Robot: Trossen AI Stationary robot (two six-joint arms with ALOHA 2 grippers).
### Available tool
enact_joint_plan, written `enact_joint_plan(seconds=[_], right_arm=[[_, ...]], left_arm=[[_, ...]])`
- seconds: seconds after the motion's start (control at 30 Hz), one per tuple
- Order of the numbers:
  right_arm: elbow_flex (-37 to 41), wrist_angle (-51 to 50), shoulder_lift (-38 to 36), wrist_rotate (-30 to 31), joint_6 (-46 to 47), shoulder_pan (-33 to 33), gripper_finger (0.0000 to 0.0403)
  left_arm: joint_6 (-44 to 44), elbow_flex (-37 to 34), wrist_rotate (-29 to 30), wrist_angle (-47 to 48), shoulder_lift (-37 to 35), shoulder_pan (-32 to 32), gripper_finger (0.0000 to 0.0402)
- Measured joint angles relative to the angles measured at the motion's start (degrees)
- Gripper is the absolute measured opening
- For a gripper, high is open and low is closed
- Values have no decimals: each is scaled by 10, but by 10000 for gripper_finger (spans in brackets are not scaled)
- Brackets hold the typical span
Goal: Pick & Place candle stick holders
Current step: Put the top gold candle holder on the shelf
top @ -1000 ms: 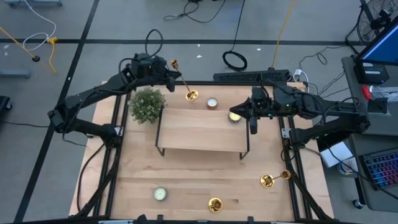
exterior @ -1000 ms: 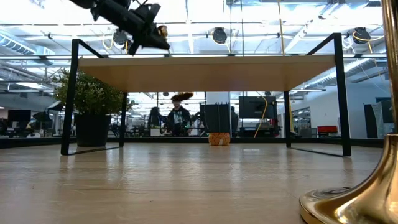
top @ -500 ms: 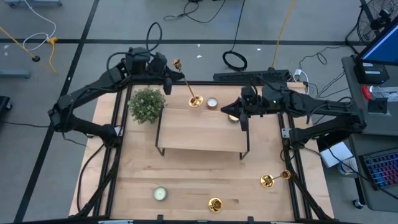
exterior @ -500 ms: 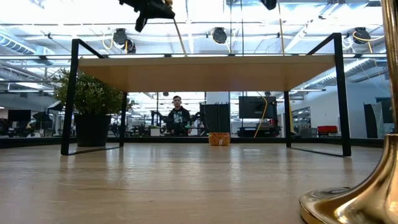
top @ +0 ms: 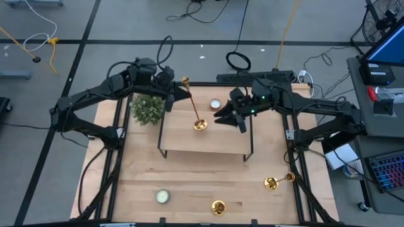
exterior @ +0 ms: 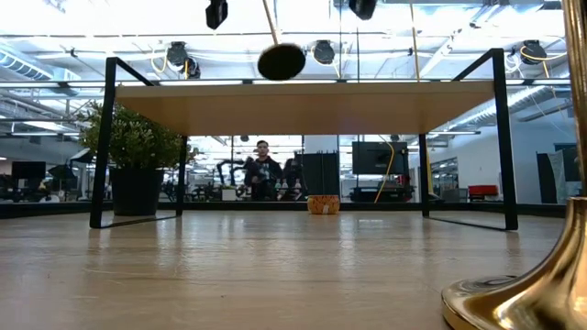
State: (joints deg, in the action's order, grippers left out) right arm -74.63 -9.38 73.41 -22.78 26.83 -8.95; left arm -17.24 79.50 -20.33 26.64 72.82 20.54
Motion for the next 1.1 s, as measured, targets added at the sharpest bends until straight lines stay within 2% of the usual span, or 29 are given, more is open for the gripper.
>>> enact_joint_plan(seconds=[0.13,0.27,0.4,0.53,0.83,1.1], right_arm=[[0,13,16,1,10,2,222],[0,25,23,-1,13,0,239],[0,85,35,-44,39,1,242],[0,116,42,-44,55,4,240],[0,114,55,-44,62,10,232],[0,146,60,-44,73,29,225]], left_arm=[[-19,0,-6,-17,0,-27,9],[-41,0,-7,-50,0,-53,15],[-43,0,-10,-63,3,-75,8],[-59,0,-9,-77,10,-87,11],[-74,0,-21,-129,16,-105,8],[-78,0,-17,-135,16,-106,8]])
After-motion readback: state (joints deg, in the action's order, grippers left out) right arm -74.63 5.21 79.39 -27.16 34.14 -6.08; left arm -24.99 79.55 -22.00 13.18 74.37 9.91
